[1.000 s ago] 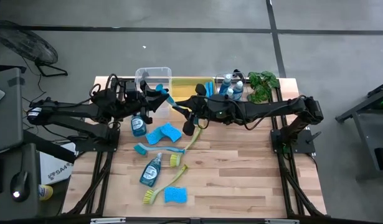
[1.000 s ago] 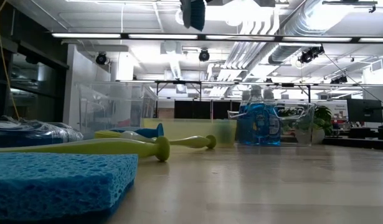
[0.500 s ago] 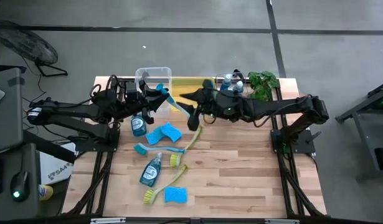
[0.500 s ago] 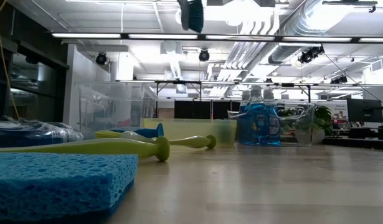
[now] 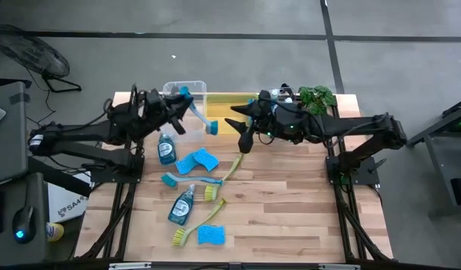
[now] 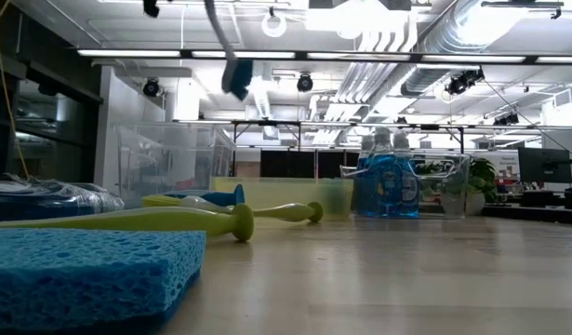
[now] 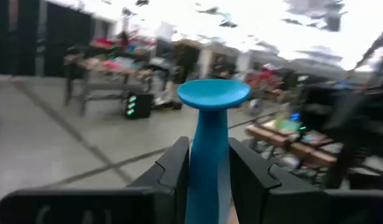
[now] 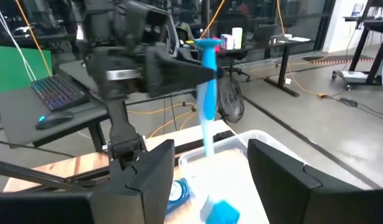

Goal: Pick & Place Kitchen Sink Supplies
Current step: Put the blue dish brush into the white bin

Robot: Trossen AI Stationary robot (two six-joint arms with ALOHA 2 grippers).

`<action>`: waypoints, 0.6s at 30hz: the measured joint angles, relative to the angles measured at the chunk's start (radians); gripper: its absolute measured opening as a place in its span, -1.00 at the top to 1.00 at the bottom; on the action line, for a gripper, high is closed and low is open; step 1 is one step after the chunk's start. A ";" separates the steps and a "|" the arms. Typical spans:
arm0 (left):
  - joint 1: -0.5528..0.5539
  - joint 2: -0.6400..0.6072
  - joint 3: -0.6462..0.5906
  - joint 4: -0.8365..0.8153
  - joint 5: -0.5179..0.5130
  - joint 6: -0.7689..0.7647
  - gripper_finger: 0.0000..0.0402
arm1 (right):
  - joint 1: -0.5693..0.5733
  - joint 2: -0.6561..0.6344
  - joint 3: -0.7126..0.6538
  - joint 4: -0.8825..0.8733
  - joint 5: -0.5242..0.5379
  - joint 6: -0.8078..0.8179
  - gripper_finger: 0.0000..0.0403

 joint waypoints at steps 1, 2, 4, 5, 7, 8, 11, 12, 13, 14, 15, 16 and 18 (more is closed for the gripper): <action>0.029 -0.008 0.000 -0.031 0.002 -0.016 0.59 | 0.000 -0.001 0.000 -0.008 0.000 0.001 0.02; 0.059 -0.014 0.000 -0.057 0.007 -0.031 0.59 | 0.000 -0.001 0.000 -0.015 0.000 0.001 0.02; 0.125 -0.023 0.000 -0.105 0.034 -0.063 0.59 | 0.000 -0.001 0.000 -0.028 0.000 0.009 0.03; 0.162 -0.024 0.000 -0.126 0.053 -0.080 0.59 | 0.000 -0.001 0.000 -0.037 0.000 0.019 0.03; 0.235 -0.024 0.000 -0.164 0.091 -0.118 0.59 | 0.000 0.000 0.000 -0.046 0.000 0.026 0.03; 0.272 -0.023 0.000 -0.180 0.112 -0.136 0.59 | 0.000 0.000 0.000 -0.048 0.000 0.026 0.03; 0.376 -0.015 0.000 -0.200 0.187 -0.180 0.59 | 0.000 0.000 0.000 -0.059 0.000 0.036 0.02; 0.406 -0.011 0.000 -0.208 0.209 -0.191 0.59 | 0.000 0.000 0.000 -0.062 0.000 0.044 0.02; 0.433 -0.008 0.000 -0.212 0.225 -0.202 0.59 | 0.000 0.000 0.000 -0.064 0.000 0.047 0.02; 0.458 -0.005 0.000 -0.214 0.236 -0.211 0.60 | 0.000 0.000 0.000 -0.066 0.000 0.048 0.02; 0.483 -0.001 0.000 -0.215 0.247 -0.224 0.60 | 0.000 0.000 0.000 -0.070 0.000 0.048 0.02; 0.505 0.002 0.000 -0.222 0.263 -0.234 0.60 | 0.000 0.000 0.000 -0.073 0.000 0.050 0.02; 0.552 0.007 0.001 -0.270 0.285 -0.269 0.60 | 0.000 0.000 0.000 -0.089 0.000 0.054 0.02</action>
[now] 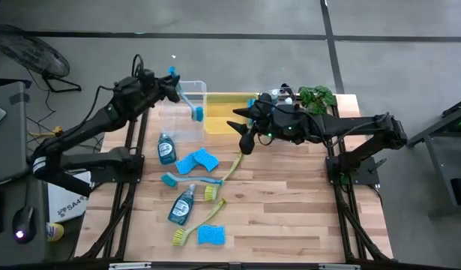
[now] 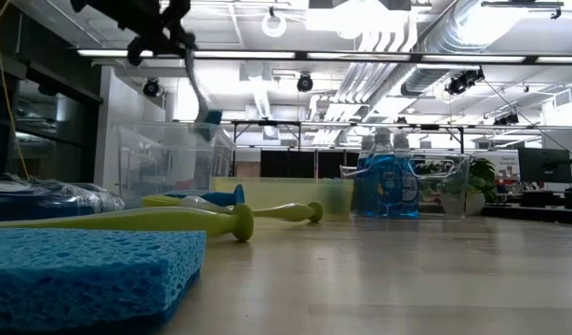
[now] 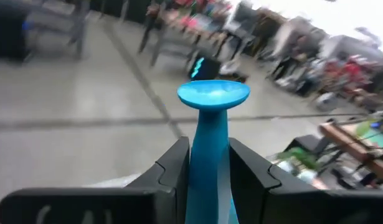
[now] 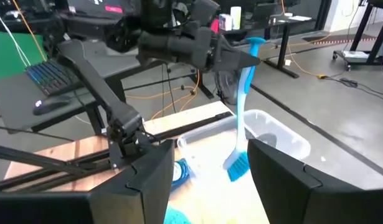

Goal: Pick & Place Kitchen Sink Supplies
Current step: Put the blue dish brush into the white bin

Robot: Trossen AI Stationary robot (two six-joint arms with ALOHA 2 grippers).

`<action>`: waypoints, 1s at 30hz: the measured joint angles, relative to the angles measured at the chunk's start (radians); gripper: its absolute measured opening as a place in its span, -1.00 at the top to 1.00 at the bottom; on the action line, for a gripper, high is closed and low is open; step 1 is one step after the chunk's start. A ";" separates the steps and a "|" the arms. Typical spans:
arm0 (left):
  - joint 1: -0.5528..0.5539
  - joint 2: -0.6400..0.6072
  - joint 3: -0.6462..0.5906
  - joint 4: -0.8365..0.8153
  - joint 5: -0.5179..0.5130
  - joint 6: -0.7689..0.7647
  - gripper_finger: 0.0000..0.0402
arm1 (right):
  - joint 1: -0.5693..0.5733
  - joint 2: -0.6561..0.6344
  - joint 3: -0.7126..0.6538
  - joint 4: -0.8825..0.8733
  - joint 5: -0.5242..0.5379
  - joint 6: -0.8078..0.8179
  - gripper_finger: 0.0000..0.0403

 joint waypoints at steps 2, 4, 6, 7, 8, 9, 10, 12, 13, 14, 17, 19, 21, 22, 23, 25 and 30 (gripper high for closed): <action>0.046 0.007 0.000 -0.069 0.020 -0.041 0.60 | 0.000 0.000 0.000 -0.012 0.000 0.001 0.02; 0.090 0.017 0.000 -0.124 0.041 -0.063 0.60 | 0.000 0.000 0.000 -0.022 0.002 0.002 0.02; 0.132 0.034 0.000 -0.159 0.067 -0.067 0.60 | 0.000 0.000 0.000 -0.026 0.003 0.009 0.02; 0.151 0.046 0.000 -0.169 0.083 -0.068 0.60 | 0.000 0.000 0.000 -0.027 0.004 0.013 0.02; 0.168 0.057 0.000 -0.175 0.100 -0.068 0.60 | 0.000 0.000 0.000 -0.028 0.004 0.014 0.02; 0.183 0.067 0.000 -0.178 0.119 -0.070 0.60 | 0.000 0.000 0.000 -0.029 0.005 0.014 0.02; 0.198 0.079 0.000 -0.180 0.140 -0.079 0.60 | 0.000 0.000 0.000 -0.029 0.005 0.013 0.02; 0.220 0.103 0.000 -0.185 0.182 -0.109 0.60 | 0.000 0.000 0.000 -0.032 0.007 0.014 0.02; 0.227 0.115 0.000 -0.192 0.196 -0.120 0.60 | 0.000 0.000 0.000 -0.034 0.011 0.014 0.02; 0.232 0.128 0.000 -0.200 0.206 -0.126 0.60 | 0.000 0.000 0.000 -0.037 0.016 0.014 0.02; 0.232 0.164 0.000 -0.233 0.196 -0.139 0.60 | 0.000 0.000 0.000 -0.051 0.030 0.014 0.02; 0.232 0.184 0.000 -0.252 0.182 -0.142 0.60 | 0.000 0.000 0.000 -0.061 0.036 0.015 0.02; 0.232 0.200 0.000 -0.253 0.178 -0.142 0.60 | 0.000 0.000 0.000 -0.072 0.046 0.016 0.02; 0.232 0.206 0.000 -0.255 0.178 -0.144 0.60 | 0.000 0.000 0.000 -0.078 0.049 0.016 0.02; 0.232 0.211 0.000 -0.259 0.179 -0.147 0.60 | 0.000 0.000 0.000 -0.080 0.049 0.016 0.02; 0.232 0.219 0.000 -0.275 0.174 -0.156 0.56 | 0.000 0.000 0.000 -0.081 0.050 0.016 0.02; 0.232 0.230 -0.001 -0.335 0.138 -0.154 0.53 | 0.000 0.001 0.000 -0.080 0.049 0.016 0.02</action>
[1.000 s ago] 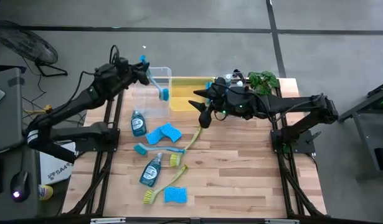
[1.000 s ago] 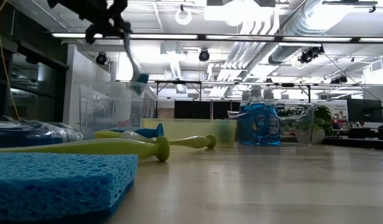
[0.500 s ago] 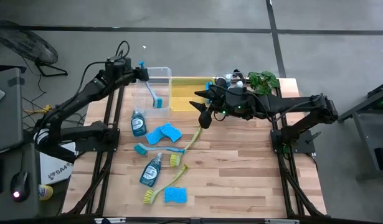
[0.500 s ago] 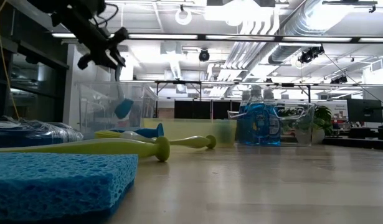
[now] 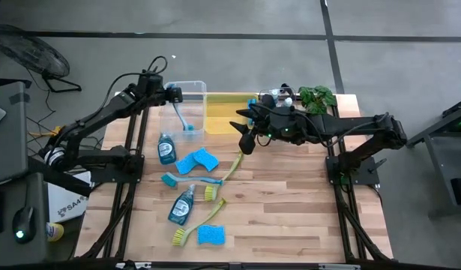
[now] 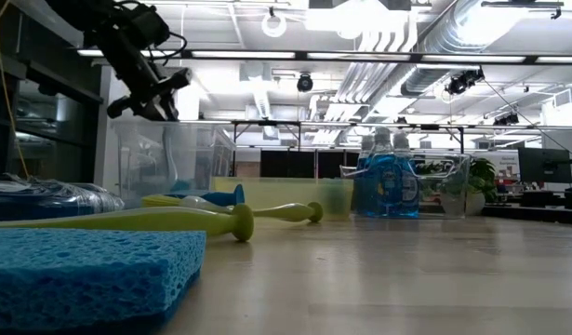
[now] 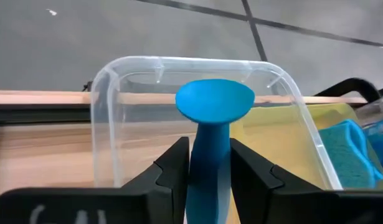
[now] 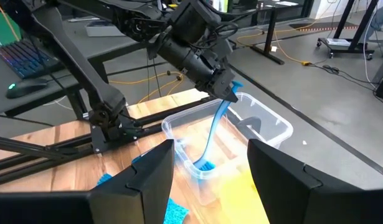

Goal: Pick & Place Kitchen Sink Supplies
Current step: Put the blue dish brush into the white bin, then put the blue dishwasher liquid into the transparent bin

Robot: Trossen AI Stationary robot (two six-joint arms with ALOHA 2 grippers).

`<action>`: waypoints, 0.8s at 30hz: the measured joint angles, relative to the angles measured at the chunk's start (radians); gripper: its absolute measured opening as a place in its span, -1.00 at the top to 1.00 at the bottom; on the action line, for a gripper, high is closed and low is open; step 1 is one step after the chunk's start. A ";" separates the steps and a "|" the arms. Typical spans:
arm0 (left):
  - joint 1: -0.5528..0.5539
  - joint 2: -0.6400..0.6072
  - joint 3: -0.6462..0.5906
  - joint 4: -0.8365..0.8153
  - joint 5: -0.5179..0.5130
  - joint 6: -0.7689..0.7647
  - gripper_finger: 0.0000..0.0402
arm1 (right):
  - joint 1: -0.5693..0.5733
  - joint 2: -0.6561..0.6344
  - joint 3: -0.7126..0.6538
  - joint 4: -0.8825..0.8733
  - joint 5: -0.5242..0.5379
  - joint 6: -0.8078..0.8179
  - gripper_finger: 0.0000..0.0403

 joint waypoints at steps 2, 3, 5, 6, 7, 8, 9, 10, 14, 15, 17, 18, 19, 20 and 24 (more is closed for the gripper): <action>0.000 0.000 0.000 -0.002 -0.002 0.009 0.55 | 0.000 0.000 0.000 0.000 0.000 0.000 0.02; 0.000 0.000 0.000 -0.004 -0.002 0.012 0.56 | 0.000 0.000 0.000 0.000 0.000 0.000 0.02; 0.000 0.000 0.000 -0.004 -0.002 0.013 0.57 | 0.000 0.000 0.000 0.000 0.000 0.000 0.02; 0.000 0.000 0.000 -0.004 -0.002 0.013 0.56 | 0.000 0.000 0.000 0.000 0.000 0.000 0.02; 0.000 0.000 0.000 -0.004 -0.002 0.014 0.56 | 0.000 0.000 0.000 0.000 0.000 0.000 0.02; 0.000 0.000 0.000 -0.004 -0.002 0.016 0.54 | 0.000 0.000 0.000 0.000 0.000 0.000 0.02; 0.000 0.000 0.000 -0.004 -0.002 0.017 0.52 | 0.000 0.000 0.000 0.000 0.000 0.000 0.02; 0.000 0.000 0.000 -0.005 -0.002 0.018 0.50 | 0.000 0.000 0.000 0.000 0.000 0.000 0.02; 0.000 0.000 0.000 -0.020 -0.016 0.019 0.41 | 0.000 0.000 0.000 -0.003 0.000 0.008 0.02; 0.000 0.000 0.000 -0.024 -0.022 0.020 0.38 | 0.000 0.000 0.000 -0.004 0.000 0.008 0.02; 0.000 0.000 0.000 -0.025 -0.026 0.020 0.33 | 0.000 0.000 0.000 -0.005 0.000 0.008 0.02; 0.000 0.000 0.000 -0.024 -0.028 0.020 0.31 | 0.000 0.000 0.000 -0.005 0.000 0.008 0.02; 0.000 0.000 0.000 -0.022 -0.029 0.020 0.28 | 0.000 0.000 0.000 -0.005 0.000 0.008 0.02; 0.000 0.000 0.000 -0.022 -0.029 0.020 0.26 | 0.000 0.000 0.000 -0.005 0.000 0.008 0.02; -0.001 0.000 0.000 -0.022 -0.049 0.020 0.13 | 0.000 0.000 0.000 -0.005 0.000 0.008 0.02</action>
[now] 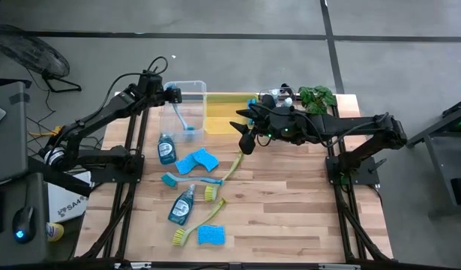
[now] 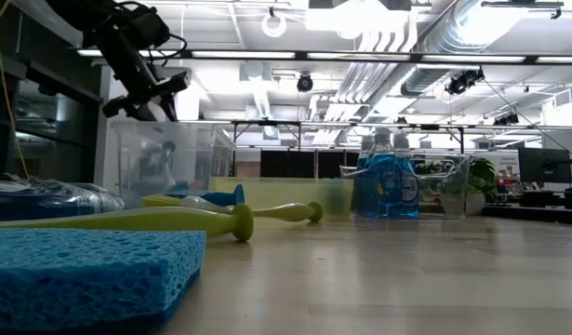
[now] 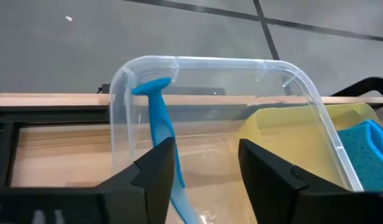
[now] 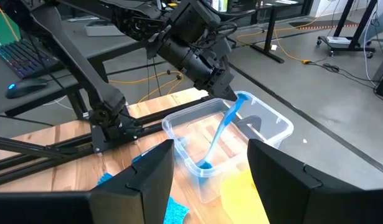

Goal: Pick & Place Kitchen Sink Supplies
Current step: Put the blue dishwasher liquid into the transparent bin

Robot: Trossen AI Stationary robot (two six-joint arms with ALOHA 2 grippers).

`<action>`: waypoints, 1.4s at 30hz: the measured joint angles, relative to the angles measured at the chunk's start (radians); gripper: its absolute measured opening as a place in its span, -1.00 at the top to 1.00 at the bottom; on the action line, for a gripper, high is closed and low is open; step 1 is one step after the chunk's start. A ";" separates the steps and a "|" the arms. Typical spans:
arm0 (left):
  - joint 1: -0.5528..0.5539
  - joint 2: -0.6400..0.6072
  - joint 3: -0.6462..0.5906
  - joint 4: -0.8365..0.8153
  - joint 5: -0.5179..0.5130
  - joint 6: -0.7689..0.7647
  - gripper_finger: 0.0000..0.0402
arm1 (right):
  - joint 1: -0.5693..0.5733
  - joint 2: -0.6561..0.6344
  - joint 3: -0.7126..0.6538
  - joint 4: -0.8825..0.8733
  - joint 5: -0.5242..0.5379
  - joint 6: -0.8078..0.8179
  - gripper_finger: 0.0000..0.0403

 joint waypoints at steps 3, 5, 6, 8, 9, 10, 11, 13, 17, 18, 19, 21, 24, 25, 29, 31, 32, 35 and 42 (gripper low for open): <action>0.000 0.000 0.000 0.000 -0.012 0.001 0.02 | 0.000 0.000 0.000 -0.001 0.000 0.001 0.02; 0.000 -0.002 0.000 0.005 -0.012 0.009 -0.04 | 0.000 0.000 0.000 -0.010 0.000 0.010 0.02; -0.001 -0.005 0.000 0.011 -0.012 0.016 -0.07 | 0.000 0.000 0.000 -0.018 0.000 0.018 0.02; -0.002 -0.015 0.000 0.020 -0.010 0.021 -0.10 | 0.000 0.000 0.000 -0.037 0.000 0.030 0.02; -0.002 -0.021 0.000 0.026 0.000 0.022 -0.10 | 0.000 0.000 0.000 -0.049 0.000 0.035 0.02; -0.002 -0.028 0.000 0.037 0.016 0.022 -0.11 | 0.000 0.000 0.000 -0.059 0.000 0.040 0.02; -0.002 -0.035 0.000 0.052 0.026 0.023 -0.11 | 0.000 0.000 0.000 -0.068 -0.001 0.046 0.02; -0.002 -0.055 0.000 0.079 0.058 0.025 -0.11 | 0.000 0.000 0.000 -0.083 -0.001 0.056 0.02; -0.002 -0.100 0.000 0.101 0.116 0.031 -0.11 | 0.000 0.000 0.000 -0.101 -0.007 0.069 0.02; -0.002 -0.109 0.000 0.101 0.138 0.038 -0.11 | 0.000 0.000 0.000 -0.104 -0.008 0.076 0.02; -0.002 -0.118 0.000 0.101 0.160 0.041 -0.11 | 0.000 0.000 0.000 -0.106 -0.011 0.080 0.02; -0.002 -0.132 0.000 0.102 0.208 0.041 -0.11 | 0.000 0.000 0.000 -0.106 -0.023 0.081 0.02; -0.002 -0.147 0.000 0.106 0.291 0.041 -0.11 | 0.000 0.000 0.000 -0.106 -0.027 0.081 0.02; -0.002 -0.151 0.000 0.107 0.322 0.041 -0.11 | 0.000 0.000 0.000 -0.106 -0.027 0.081 0.02; -0.002 -0.159 0.000 0.116 0.464 0.060 -0.11 | 0.000 0.000 0.000 -0.106 -0.027 0.079 0.02; -0.002 -0.164 0.000 0.106 0.528 0.063 -0.11 | 0.000 0.000 0.000 -0.107 -0.027 0.079 0.02; -0.002 -0.169 0.000 0.101 0.552 0.060 -0.11 | 0.000 0.000 0.000 -0.107 -0.027 0.079 0.02; -0.002 -0.193 0.000 0.073 0.578 0.044 -0.11 | 0.000 0.000 0.000 -0.109 -0.027 0.079 0.02; -0.002 -0.310 0.000 -0.060 0.581 0.033 -0.11 | 0.000 0.000 0.000 -0.141 -0.031 0.096 0.02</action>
